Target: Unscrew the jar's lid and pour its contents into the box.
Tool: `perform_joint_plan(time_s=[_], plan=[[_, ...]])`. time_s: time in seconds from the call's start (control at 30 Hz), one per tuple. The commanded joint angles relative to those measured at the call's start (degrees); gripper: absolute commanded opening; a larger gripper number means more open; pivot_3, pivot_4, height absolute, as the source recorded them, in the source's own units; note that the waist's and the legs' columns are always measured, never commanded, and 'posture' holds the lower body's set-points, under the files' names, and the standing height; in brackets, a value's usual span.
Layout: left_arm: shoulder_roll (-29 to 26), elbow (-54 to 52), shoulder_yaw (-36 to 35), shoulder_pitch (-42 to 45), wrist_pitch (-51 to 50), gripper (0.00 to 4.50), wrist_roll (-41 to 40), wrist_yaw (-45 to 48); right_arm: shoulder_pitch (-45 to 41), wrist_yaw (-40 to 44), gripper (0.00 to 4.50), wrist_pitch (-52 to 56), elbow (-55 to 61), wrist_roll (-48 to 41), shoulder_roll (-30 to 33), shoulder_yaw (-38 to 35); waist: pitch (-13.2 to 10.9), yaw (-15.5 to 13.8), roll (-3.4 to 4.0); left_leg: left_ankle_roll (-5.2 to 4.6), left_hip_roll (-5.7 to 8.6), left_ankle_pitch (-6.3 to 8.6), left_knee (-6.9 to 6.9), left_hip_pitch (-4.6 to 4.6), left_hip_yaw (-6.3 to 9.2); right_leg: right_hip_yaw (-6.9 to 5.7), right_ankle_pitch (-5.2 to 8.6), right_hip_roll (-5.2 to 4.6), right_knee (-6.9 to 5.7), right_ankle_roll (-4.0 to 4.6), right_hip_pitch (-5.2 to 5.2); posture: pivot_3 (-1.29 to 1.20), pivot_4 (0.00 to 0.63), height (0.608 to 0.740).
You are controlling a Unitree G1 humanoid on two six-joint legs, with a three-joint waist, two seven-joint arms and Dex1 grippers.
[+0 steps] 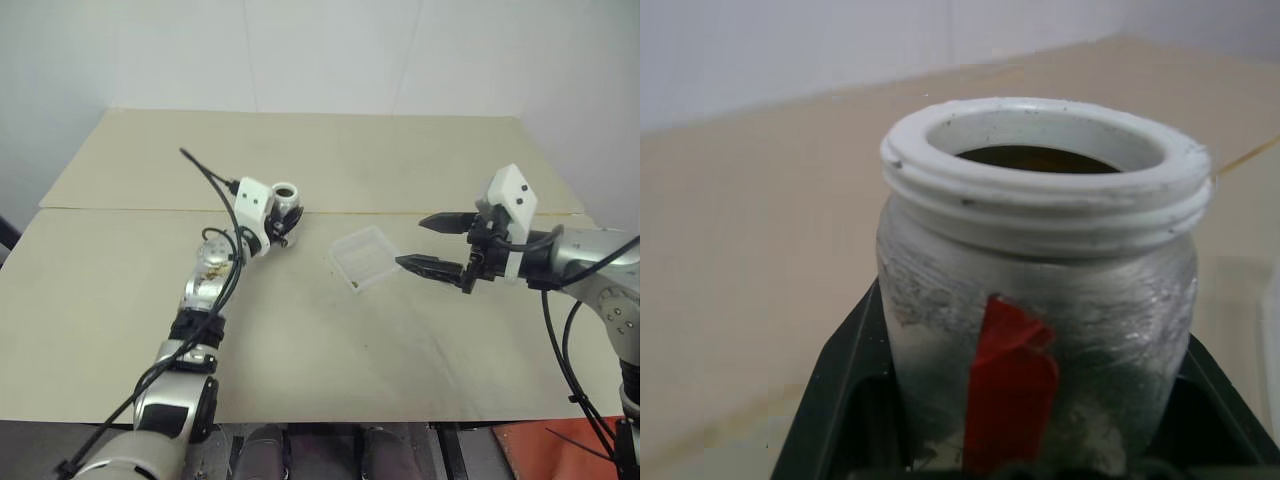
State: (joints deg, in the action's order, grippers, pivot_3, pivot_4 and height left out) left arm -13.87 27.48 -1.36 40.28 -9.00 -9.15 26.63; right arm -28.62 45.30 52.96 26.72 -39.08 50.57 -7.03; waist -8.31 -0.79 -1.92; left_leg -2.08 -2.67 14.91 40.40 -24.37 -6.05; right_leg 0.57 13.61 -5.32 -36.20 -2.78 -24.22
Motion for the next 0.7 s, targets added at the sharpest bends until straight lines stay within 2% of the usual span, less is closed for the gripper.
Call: perform_joint_plan(time_s=[0.03, 0.33, 0.6, 0.7], plan=[[0.98, -5.98, -0.89, -1.58, -1.11, 1.96, -1.07, -1.39, -0.27, -0.49, 4.48, -0.49, 1.8, -0.46, 0.0, -0.7, 0.0, -0.07, 0.0, 0.0, 0.0, 0.0, 0.0, -0.01, 0.02, -0.01, 0.0, 0.0, 0.01, 0.0, 0.01, 0.0, 0.15, 0.74], [2.6, -7.98, 0.14, -5.95, -0.29, 1.96, 0.34, -2.88, -0.63, -1.65, 4.48, 0.54, 2.48, -1.35, -0.51, -0.56, 0.01, -0.05, 0.02, -0.06, 0.04, 0.03, -0.03, 0.07, 0.38, 0.01, 0.0, -0.02, 0.02, 0.0, 0.07, 0.0, 0.15, 0.74], [2.7, -12.85, 0.39, -7.93, -2.88, 4.47, -0.85, -2.42, -0.58, -2.23, 4.5, 0.07, 2.85, -1.33, -0.73, -0.42, 0.01, -0.01, 0.02, -0.08, 0.06, 0.05, -0.05, 0.05, 0.45, 0.0, 0.0, -0.02, 0.03, 0.0, 0.05, 0.0, 0.15, 0.74], [2.88, -14.68, 0.29, -8.75, -4.38, 4.47, -0.92, -2.72, -0.8, -2.42, 4.5, -0.07, 2.86, -1.21, -0.96, -0.25, 0.01, -0.03, 0.02, -0.08, 0.06, 0.05, -0.05, 0.06, 0.46, 0.0, 0.0, -0.02, 0.02, 0.0, 0.07, 0.0, 0.15, 0.74]])
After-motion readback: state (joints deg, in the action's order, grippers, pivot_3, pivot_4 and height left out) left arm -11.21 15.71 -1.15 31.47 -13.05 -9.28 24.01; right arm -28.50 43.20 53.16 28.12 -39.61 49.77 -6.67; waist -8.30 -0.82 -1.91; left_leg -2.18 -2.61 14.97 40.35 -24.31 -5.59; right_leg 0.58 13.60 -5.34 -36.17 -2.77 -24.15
